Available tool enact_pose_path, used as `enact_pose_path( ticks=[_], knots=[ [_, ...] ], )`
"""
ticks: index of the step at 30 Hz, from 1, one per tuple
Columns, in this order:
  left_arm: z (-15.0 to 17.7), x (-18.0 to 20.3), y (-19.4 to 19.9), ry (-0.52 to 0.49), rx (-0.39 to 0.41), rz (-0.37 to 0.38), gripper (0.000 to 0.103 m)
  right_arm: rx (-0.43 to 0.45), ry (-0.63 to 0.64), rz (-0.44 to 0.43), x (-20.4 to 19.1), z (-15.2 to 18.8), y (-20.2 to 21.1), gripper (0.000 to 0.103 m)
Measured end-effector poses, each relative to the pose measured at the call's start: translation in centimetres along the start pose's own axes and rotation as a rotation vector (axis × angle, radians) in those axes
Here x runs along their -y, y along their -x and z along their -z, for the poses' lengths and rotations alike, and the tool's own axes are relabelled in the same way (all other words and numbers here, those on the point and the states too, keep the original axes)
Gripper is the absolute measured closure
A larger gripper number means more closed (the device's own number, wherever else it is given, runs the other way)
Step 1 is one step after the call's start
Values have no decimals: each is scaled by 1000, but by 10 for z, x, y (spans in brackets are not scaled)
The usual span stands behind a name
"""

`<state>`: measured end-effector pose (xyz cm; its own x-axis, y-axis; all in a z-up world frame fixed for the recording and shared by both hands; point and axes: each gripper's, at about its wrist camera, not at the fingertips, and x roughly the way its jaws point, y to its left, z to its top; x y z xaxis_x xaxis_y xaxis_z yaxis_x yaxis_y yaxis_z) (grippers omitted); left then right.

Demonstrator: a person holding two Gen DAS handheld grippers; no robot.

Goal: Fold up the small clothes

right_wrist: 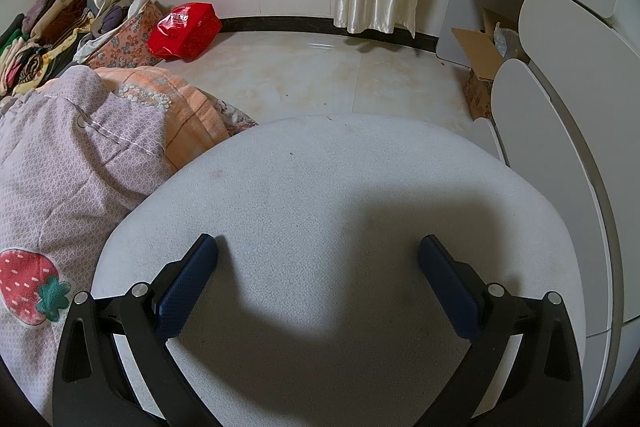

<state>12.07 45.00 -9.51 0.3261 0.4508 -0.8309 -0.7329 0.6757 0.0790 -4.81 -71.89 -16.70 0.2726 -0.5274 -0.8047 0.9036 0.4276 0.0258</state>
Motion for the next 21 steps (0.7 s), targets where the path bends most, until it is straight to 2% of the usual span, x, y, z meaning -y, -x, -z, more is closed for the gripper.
enact_pose_path(
  ticks=[21],
  knots=[
    [2, -1, 0, 3, 10, 2, 9, 0, 1, 1, 0, -1, 0, 4]
  ],
)
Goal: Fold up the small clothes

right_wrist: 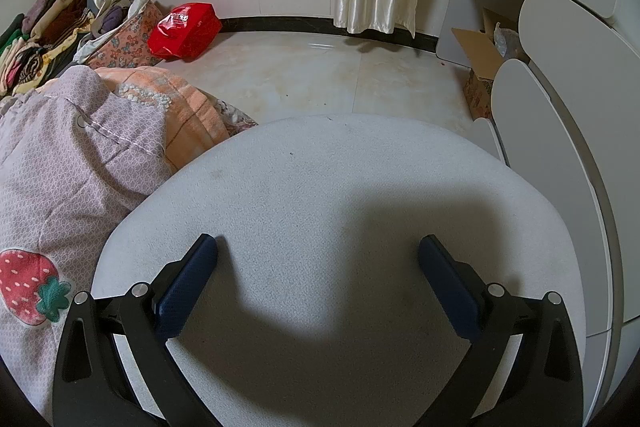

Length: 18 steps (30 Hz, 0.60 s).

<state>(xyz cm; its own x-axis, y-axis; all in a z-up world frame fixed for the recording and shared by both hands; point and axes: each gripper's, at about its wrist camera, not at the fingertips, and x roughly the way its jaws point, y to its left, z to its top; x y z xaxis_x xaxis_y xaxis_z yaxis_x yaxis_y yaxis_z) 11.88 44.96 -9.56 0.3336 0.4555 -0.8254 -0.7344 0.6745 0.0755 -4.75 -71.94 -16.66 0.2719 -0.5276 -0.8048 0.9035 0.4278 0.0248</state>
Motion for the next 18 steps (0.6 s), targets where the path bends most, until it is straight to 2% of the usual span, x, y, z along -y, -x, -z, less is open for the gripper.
enact_pose_path(
  ticks=[18],
  knots=[
    [1, -3, 0, 11, -3, 11, 8, 0, 0, 0, 0, 0, 0, 4]
  ],
)
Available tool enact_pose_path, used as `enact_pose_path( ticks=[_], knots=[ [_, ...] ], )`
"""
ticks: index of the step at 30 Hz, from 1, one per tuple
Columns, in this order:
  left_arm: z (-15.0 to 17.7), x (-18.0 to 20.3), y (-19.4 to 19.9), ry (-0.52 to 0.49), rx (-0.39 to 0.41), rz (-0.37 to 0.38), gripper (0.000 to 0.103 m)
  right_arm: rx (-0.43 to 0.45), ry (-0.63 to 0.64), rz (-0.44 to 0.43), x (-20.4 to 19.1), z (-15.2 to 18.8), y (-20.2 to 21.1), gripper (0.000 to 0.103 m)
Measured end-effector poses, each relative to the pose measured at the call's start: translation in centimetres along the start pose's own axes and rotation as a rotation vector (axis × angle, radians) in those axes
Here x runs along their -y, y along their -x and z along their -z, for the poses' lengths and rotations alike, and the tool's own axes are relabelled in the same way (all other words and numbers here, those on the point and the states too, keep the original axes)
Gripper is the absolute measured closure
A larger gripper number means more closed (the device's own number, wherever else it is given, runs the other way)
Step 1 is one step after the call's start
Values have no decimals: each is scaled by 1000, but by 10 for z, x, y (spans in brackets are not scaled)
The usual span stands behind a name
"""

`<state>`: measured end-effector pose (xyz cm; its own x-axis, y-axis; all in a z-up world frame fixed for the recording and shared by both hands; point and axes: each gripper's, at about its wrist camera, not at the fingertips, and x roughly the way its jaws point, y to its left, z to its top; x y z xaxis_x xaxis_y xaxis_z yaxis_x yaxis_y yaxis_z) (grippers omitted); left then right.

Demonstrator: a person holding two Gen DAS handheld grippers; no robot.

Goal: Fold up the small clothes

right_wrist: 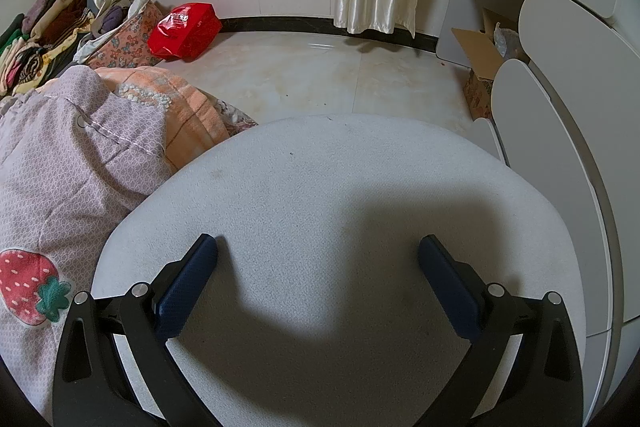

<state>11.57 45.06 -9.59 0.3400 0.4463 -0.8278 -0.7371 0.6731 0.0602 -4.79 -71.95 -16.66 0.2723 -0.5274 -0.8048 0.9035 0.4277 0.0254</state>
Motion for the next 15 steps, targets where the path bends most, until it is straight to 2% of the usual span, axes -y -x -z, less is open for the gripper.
enact_pose_path(
  ticks=[15],
  knots=[
    [-1, 1, 0, -4, 2, -4, 8, 0, 0, 0, 0, 0, 0, 4]
  ],
)
